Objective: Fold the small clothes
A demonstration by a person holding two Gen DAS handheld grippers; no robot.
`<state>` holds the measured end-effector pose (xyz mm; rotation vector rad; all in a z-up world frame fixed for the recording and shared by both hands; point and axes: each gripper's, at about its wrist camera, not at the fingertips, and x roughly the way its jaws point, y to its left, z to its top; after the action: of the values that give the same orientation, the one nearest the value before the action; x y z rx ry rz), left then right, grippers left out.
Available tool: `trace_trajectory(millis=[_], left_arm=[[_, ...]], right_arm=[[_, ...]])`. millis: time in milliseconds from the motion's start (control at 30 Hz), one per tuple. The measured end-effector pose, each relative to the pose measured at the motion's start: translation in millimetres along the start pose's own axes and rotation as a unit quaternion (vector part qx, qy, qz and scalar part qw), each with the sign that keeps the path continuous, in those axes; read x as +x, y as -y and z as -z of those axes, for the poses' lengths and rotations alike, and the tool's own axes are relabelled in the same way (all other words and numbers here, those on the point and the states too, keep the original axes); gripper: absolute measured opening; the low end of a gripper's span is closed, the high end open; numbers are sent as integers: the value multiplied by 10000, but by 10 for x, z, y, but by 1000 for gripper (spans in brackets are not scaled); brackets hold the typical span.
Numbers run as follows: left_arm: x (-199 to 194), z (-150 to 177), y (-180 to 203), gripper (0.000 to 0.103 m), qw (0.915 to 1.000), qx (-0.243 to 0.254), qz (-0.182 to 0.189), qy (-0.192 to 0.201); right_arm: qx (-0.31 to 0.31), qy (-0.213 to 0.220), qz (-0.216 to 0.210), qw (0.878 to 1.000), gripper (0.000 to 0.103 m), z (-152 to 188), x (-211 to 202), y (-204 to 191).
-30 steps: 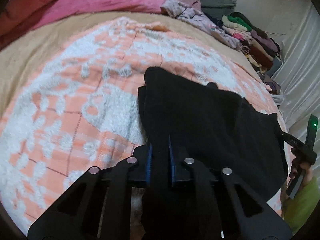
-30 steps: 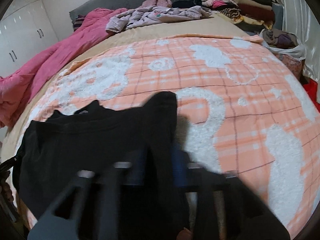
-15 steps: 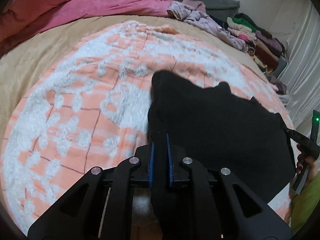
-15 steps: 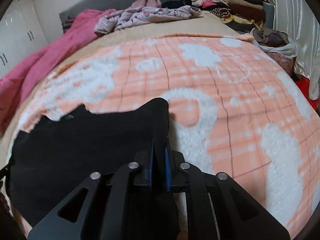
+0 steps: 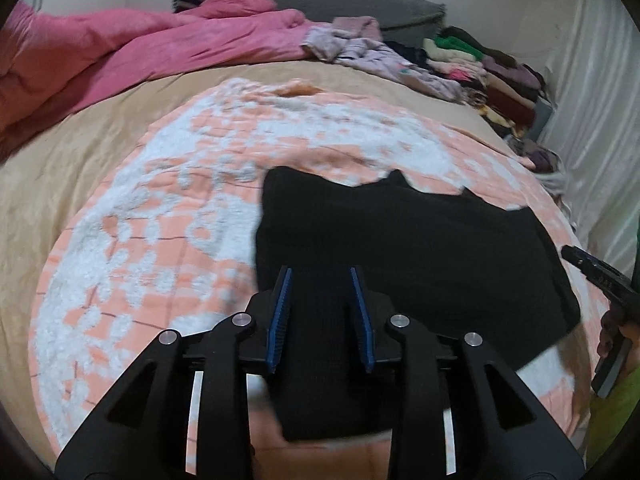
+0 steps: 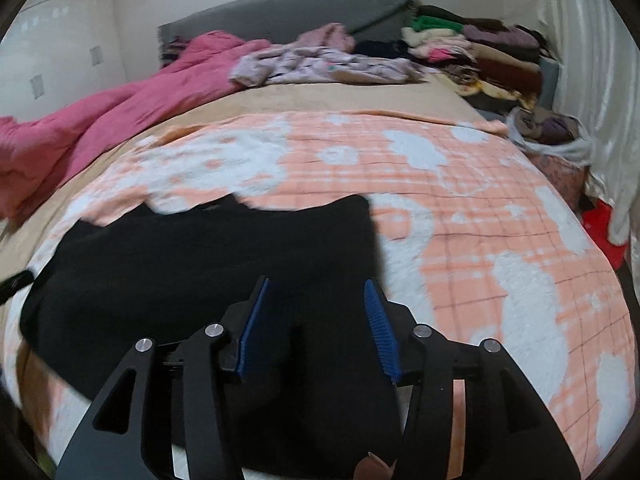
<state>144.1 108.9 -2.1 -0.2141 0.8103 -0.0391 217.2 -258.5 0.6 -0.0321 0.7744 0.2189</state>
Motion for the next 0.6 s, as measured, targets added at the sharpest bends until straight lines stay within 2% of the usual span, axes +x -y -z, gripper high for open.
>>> trace_trajectory(millis=[67, 167, 267, 300, 600], left_arm=[[39, 30, 113, 28, 9998, 183, 7, -95], [187, 138, 204, 28, 9978, 333, -120, -557], [196, 265, 251, 28, 9966, 498, -256, -598], [174, 293, 255, 29, 9967, 503, -256, -590], [58, 468, 199, 29, 9967, 492, -188, -626]], right_arm=[[-230, -85, -120, 9996, 47, 46, -35, -132], [-425, -359, -186, 9983, 51, 132, 7, -254], [-596, -949, 85, 9937, 50, 304, 138, -288], [-573, -1021, 112, 9931, 50, 374, 145, -281], [-116, -871, 25, 9961, 50, 660, -27, -148]])
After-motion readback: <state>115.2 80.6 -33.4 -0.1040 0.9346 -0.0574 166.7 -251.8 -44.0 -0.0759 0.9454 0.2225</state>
